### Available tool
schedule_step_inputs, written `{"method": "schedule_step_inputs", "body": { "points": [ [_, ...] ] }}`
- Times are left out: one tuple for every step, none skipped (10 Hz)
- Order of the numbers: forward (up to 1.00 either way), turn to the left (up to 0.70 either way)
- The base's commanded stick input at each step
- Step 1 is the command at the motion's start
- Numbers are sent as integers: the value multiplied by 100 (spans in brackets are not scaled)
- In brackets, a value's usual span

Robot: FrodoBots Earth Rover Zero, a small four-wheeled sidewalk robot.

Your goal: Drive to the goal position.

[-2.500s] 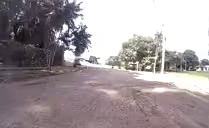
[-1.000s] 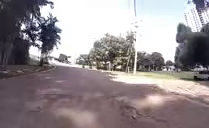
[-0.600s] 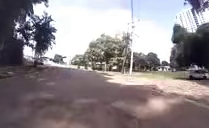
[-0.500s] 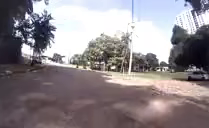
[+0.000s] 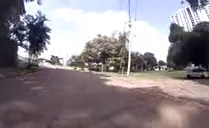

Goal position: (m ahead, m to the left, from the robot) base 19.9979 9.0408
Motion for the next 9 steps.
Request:
{"method": "schedule_step_inputs", "body": {
  "points": [
    [70,14],
    [70,11],
    [70,9],
    [70,6],
    [70,3],
    [70,1],
    [70,0],
    [70,0],
    [70,0]
  ]
}}
